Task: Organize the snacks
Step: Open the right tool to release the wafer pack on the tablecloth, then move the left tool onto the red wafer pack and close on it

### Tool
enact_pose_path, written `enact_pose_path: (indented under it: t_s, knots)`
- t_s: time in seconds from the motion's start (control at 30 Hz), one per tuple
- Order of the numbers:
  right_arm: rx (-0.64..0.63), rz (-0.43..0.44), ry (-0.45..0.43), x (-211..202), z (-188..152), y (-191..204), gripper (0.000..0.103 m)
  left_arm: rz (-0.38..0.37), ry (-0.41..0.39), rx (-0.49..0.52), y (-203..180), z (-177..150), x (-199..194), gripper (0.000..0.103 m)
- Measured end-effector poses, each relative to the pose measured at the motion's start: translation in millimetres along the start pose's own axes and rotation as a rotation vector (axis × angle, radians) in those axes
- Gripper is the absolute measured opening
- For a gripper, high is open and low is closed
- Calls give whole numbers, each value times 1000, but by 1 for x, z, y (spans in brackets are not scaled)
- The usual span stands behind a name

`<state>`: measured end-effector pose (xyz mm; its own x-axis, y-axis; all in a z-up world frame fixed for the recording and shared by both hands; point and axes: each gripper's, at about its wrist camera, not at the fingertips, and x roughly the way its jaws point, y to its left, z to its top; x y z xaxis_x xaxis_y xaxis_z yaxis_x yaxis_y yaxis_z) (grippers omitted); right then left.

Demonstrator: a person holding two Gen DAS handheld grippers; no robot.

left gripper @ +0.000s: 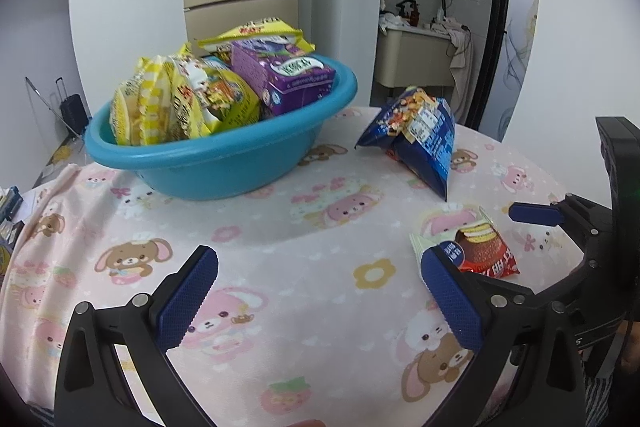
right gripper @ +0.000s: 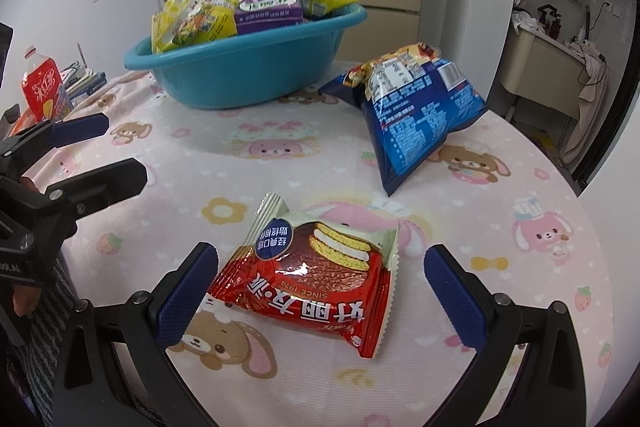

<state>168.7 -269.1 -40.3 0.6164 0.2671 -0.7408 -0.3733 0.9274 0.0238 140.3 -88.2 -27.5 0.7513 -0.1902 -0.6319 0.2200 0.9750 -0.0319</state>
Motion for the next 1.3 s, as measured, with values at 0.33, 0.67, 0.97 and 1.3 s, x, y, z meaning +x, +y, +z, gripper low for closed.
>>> enact_pose_path:
  t_s: [0.33, 0.67, 0.97, 1.3]
  knots:
    - [3, -29, -124, -22, 2, 1, 103, 61, -87, 8, 1, 2, -19, 103]
    - [-155, -59, -494, -88, -5, 46, 103, 174, -328, -79, 41, -20, -113, 103]
    - [-17, -79, -527, -97, -6, 17, 103, 118, -290, -131, 58, -39, -118, 103]
    - [458, -185, -621, -119, -29, -85, 103, -250, -20, 15, -29, 25, -57, 103]
